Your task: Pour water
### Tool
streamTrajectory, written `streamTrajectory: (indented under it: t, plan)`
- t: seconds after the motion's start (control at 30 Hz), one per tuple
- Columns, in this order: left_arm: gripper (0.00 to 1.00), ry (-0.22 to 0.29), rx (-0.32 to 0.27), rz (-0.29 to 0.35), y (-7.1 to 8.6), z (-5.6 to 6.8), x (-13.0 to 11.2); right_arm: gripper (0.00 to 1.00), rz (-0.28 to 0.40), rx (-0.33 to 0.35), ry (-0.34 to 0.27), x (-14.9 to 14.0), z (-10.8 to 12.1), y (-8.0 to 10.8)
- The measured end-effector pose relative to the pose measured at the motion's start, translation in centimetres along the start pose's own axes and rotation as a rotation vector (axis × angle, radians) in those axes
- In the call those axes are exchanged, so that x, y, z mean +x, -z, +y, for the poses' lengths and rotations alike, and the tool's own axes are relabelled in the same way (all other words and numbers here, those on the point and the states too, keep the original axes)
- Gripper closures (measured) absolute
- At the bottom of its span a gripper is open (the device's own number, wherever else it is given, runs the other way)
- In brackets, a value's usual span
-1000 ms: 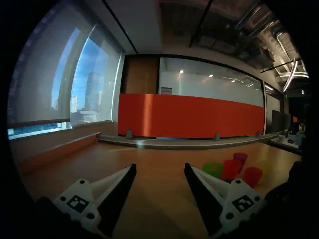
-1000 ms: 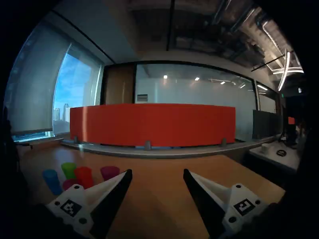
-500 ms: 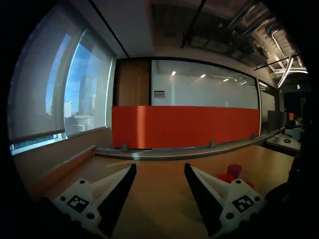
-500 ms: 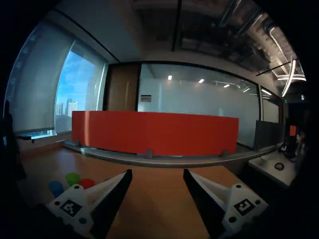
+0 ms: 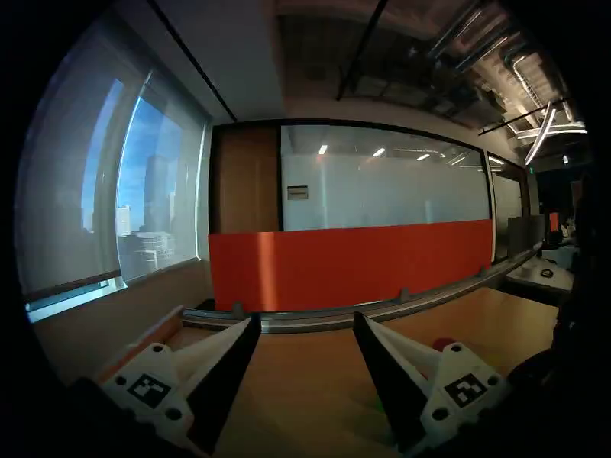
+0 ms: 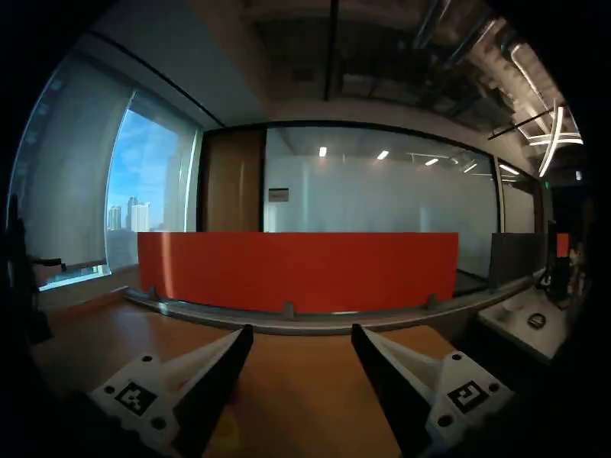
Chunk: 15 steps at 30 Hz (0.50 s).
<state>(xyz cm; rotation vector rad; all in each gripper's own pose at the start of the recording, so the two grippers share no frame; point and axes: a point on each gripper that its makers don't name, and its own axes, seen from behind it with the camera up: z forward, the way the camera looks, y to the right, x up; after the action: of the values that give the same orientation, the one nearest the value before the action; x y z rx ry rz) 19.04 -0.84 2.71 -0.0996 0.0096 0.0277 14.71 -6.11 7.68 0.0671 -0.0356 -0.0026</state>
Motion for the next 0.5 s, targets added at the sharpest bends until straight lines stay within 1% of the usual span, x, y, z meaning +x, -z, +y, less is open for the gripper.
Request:
streamTrajectory:
  t: [0.2,0.3,0.4,0.5]
  plan:
    - [0.11,0.022,-0.036,-0.014,-0.3,0.3,-0.4,0.01,-0.018,0.029,-0.007,-0.7,-0.7,-0.1]
    - [0.11,0.025,-0.065,-0.008,-0.4,0.6,-0.4,0.01,-0.022,0.062,-0.011,-0.9,-1.2,-0.2]
    - [0.11,0.024,-0.091,-0.016,-0.4,0.9,-0.4,0.01,-0.025,0.095,-0.013,-0.8,-1.7,-0.3]
    - [0.11,0.013,-0.121,-0.023,-0.4,1.2,-0.4,0.01,-0.028,0.132,-0.008,-0.7,-2.3,-0.3]
